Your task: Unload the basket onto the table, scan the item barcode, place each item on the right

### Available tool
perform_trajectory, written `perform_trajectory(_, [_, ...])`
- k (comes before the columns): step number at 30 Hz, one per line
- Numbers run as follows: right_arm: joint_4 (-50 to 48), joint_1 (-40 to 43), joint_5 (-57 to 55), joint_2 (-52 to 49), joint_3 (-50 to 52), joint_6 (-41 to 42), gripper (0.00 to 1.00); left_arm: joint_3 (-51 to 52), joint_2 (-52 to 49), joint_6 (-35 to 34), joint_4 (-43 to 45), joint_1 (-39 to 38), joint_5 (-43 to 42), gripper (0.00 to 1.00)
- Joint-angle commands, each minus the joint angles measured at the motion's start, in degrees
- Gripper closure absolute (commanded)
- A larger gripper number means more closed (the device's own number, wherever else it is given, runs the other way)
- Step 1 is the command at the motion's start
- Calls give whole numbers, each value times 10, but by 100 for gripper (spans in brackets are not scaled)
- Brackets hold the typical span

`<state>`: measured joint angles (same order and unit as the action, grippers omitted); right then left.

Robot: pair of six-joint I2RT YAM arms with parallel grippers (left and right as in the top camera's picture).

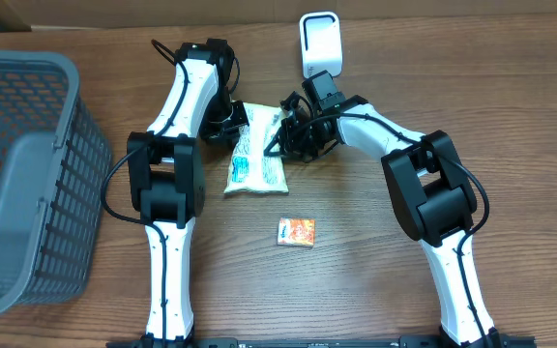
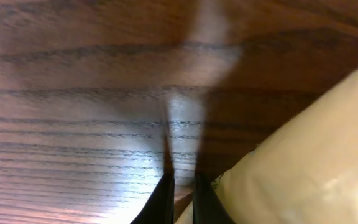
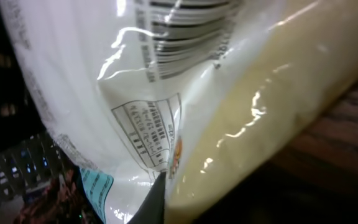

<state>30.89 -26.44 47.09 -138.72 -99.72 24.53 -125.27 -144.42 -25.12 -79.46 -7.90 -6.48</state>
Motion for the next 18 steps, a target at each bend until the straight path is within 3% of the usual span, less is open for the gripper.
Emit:
perform_trajectory(1, [9,0,6,-8,-4,-3,96,22,-18,-6,0,-6,28,94])
perform_trajectory(7, [81,23,-108,35,-19,-7,96,-6,-18,12,-24,-6,25,96])
perform_trajectory(18, [285,37,-564,238,-21,-10,96,-150,-18,24,-89,1,19,91])
